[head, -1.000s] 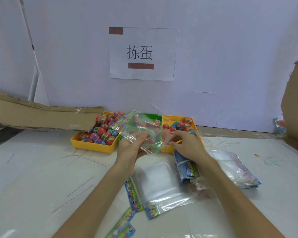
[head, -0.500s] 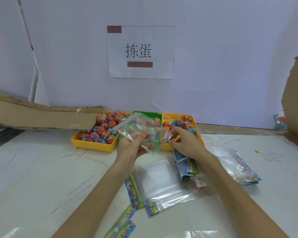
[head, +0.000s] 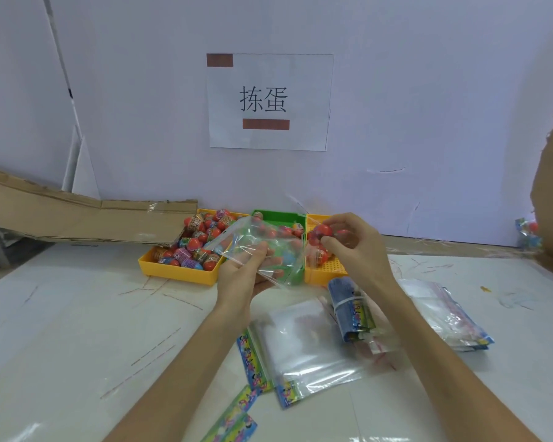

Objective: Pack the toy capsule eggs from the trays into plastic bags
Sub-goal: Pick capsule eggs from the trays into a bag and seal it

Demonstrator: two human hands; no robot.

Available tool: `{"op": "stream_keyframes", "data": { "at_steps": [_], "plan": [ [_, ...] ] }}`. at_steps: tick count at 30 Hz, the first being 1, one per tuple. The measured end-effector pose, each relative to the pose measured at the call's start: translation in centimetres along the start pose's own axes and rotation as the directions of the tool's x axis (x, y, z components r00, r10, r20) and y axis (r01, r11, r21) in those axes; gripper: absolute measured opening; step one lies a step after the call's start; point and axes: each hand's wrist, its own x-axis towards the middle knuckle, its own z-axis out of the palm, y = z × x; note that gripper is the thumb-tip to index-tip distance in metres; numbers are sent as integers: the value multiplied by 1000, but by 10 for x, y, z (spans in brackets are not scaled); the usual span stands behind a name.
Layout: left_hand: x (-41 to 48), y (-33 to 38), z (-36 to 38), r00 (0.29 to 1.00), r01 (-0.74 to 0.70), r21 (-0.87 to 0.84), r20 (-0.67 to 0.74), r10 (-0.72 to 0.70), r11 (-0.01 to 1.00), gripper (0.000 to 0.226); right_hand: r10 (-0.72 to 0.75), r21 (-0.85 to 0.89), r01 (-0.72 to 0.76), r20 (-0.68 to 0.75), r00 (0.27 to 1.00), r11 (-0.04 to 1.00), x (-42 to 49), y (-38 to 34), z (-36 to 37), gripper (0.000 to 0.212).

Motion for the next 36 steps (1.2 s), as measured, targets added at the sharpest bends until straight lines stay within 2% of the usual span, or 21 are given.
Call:
{"op": "stream_keyframes", "data": {
  "at_steps": [4,9,12,19,25,29,32,36],
  "plan": [
    [3,1,-3,996,-4,-46,-86,0,999,21,-104,68,99,72,992,993,-8,-18,8,21],
    [3,1,-3,998,-10,-88,-60,5,996,21,-204,-37,217,221,954,976,-16,-16,17,20],
    [3,-1,-3,1000,8,-92,-25,-10,996,20,-233,-88,258,222,947,962,-17,-12,23,23],
    [-1,-3,1,991,65,-53,118,-59,996,29,-225,-115,247,178,958,962,-15,-5,25,25],
    [-3,-4,2,969,78,34,232,-83,996,26,-238,-180,271,185,953,946,-16,-6,27,27],
    [-5,-4,4,956,89,88,272,-110,992,23,-258,-221,279,121,959,934,-15,-7,28,39],
    [-6,-5,5,950,78,151,288,-119,986,30,-205,-222,223,102,973,949,-14,-7,27,52],
    [-7,-8,6,949,50,199,296,-109,979,32,-153,-195,179,140,978,964,-14,-3,25,32]
  ]
}}
